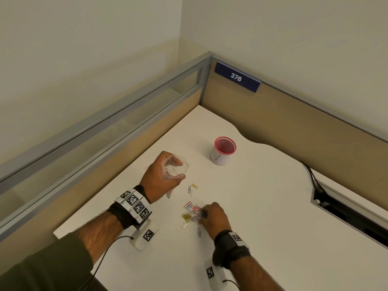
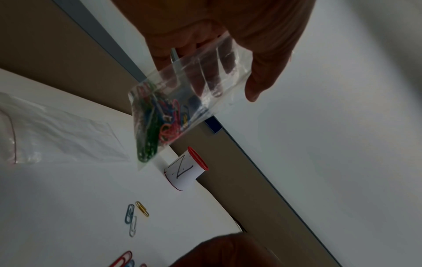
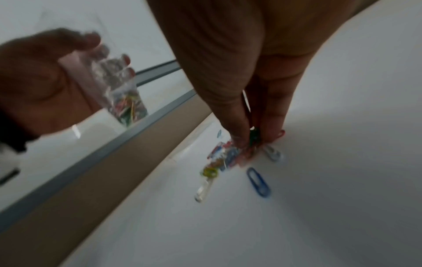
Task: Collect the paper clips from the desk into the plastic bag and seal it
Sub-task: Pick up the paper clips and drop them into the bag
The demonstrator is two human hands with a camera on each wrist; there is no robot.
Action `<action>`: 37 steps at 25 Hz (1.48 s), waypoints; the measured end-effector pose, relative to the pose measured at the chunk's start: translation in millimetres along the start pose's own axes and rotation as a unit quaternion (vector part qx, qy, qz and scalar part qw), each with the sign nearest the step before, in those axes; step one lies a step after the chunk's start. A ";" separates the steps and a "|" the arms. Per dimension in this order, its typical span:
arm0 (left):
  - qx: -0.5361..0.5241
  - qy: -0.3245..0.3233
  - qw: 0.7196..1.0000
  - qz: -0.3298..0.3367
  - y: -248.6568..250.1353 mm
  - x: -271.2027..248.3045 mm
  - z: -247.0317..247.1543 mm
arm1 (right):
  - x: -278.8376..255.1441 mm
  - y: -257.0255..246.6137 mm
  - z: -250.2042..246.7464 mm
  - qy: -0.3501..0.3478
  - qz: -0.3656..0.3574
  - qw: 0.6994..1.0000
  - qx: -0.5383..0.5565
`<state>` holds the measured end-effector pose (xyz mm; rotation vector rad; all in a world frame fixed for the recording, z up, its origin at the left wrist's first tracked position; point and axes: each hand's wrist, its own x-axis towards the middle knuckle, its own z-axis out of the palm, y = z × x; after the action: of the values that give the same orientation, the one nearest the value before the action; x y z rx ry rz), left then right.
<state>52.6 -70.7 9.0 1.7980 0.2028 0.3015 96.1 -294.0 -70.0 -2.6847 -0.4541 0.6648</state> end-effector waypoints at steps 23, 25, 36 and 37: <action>0.021 0.012 1.000 0.000 2.0 3.3 3.0 | 18.1 -0.6 -18.0 -0.008 -0.054 0.995 -0.082; 0.025 0.009 1.000 0.000 1.0 4.1 3.9 | 17.1 6.6 -29.6 0.006 -0.023 1.000 -0.017; 0.033 -0.015 0.999 0.009 -3.0 3.9 19.6 | -39.1 -78.2 -153.8 0.153 -0.149 0.943 0.254; 0.035 -0.018 0.999 0.015 -1.2 3.2 21.3 | -39.0 -88.5 -156.6 0.155 -0.167 0.946 0.231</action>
<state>62.2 -89.1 3.4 1.8751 0.1623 0.2869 121.2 -268.1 110.5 -2.1429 -0.5676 0.2062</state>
